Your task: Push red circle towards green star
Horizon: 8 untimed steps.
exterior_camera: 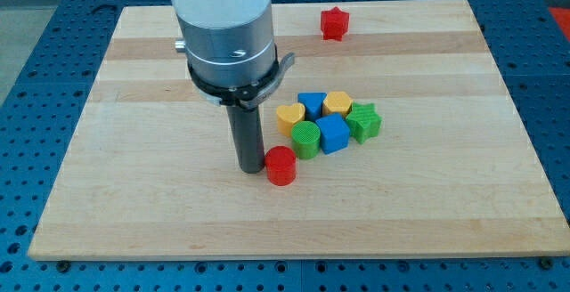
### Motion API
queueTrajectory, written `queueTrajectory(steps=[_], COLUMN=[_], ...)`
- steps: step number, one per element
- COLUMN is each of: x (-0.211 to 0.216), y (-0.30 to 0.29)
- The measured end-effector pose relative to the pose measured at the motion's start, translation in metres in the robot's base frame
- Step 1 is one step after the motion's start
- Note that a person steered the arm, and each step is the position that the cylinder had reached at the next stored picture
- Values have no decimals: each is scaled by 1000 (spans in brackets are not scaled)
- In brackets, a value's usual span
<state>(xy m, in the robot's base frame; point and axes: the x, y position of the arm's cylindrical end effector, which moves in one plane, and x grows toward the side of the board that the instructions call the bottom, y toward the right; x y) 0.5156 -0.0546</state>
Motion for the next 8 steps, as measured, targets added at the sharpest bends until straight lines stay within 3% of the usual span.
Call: queueTrajectory(steps=[8], x=[17], y=[49])
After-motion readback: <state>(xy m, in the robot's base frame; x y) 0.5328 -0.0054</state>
